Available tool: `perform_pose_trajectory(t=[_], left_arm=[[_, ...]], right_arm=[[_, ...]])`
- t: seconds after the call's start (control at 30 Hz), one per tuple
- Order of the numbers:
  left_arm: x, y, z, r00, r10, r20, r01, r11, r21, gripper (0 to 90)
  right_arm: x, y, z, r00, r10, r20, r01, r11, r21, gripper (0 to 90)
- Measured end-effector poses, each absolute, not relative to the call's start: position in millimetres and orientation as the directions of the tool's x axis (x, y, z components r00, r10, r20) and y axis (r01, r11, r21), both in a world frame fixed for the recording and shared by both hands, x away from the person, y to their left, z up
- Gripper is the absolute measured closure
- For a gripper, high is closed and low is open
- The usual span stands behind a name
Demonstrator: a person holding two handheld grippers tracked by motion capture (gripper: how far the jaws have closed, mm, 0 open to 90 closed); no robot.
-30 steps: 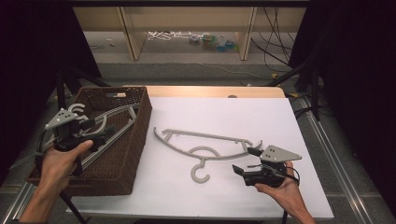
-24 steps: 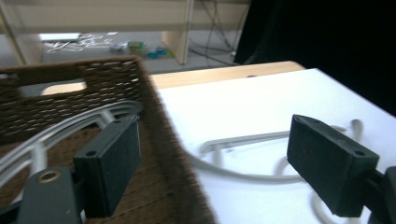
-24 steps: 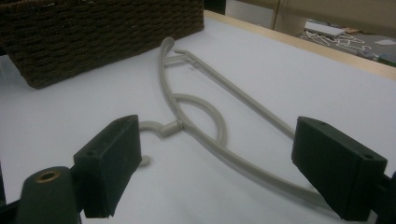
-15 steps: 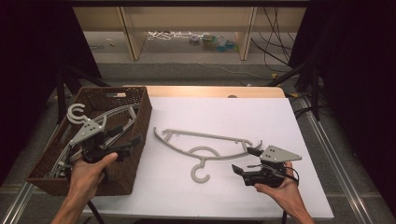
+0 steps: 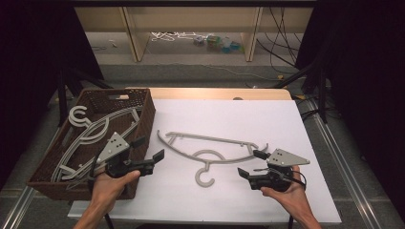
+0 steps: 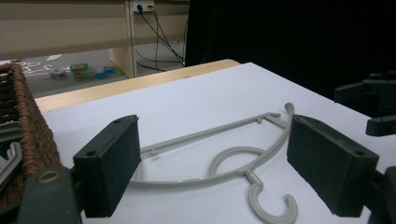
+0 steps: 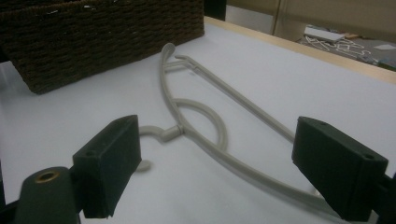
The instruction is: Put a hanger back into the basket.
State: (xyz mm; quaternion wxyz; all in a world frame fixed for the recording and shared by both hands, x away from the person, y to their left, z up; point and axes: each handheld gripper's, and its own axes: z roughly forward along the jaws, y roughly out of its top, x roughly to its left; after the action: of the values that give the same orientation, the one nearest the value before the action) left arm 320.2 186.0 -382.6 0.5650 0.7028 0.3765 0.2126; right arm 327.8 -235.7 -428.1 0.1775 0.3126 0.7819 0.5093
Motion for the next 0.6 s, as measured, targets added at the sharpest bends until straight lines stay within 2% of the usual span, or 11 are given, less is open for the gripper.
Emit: perform_pose_trajectory(t=[0.37, 0.6], left_arm=[[313.9, 183.4, -406.7, 0.647, 0.757, -0.093, 0.257, -0.101, 0.961, 17.2], [305.9, 183.7, -424.3, 0.653, 0.750, -0.106, 0.264, -0.094, 0.960, 16.7]], right_arm=[[327.3, -236.7, -428.6, -0.741, 0.671, 0.041, 0.302, 0.279, 0.912, 16.4], [326.5, -235.2, -429.1, -0.748, 0.663, 0.028, 0.294, 0.294, 0.910, 16.3]])
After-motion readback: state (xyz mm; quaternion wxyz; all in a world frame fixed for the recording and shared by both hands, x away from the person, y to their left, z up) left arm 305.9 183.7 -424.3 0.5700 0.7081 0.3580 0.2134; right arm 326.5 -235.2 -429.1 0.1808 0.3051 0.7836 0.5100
